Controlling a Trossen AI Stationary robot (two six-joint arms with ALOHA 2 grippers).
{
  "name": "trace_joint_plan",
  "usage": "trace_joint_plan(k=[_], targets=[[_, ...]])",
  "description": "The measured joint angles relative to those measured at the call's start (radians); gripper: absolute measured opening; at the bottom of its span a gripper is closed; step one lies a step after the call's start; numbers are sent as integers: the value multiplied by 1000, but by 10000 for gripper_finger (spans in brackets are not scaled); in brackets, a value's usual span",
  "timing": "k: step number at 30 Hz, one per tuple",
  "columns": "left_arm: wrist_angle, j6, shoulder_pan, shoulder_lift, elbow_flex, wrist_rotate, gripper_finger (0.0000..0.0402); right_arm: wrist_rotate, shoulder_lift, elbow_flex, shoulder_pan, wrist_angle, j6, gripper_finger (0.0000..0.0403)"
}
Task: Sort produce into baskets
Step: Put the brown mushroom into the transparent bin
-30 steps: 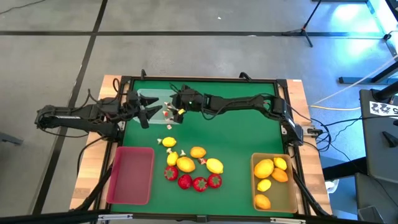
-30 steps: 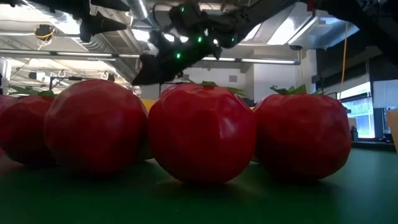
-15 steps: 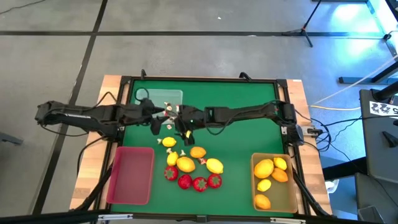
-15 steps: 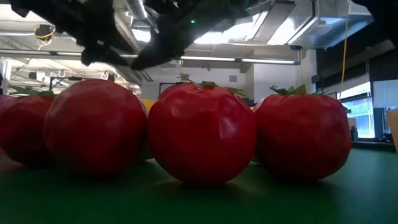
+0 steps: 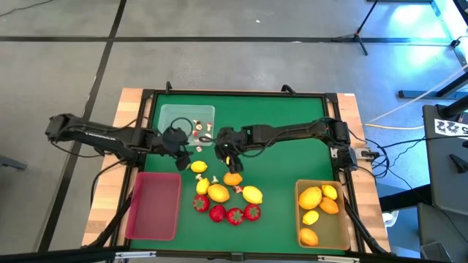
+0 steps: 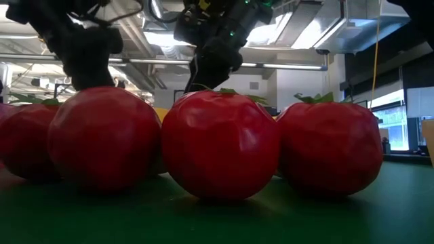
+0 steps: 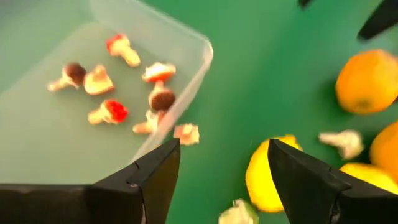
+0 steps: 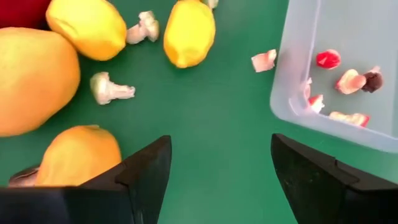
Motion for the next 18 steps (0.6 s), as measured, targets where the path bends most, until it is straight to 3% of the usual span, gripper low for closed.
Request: trace_joint_plan(k=[9, 18], targets=[[-21, -24, 12, 154, 0, -50, 218, 0, -1, 0, 2, 45, -18, 271], [-18, -12, 146, 205, 0, -123, 209, 0, -1, 0, 2, 38, -16, 271]])
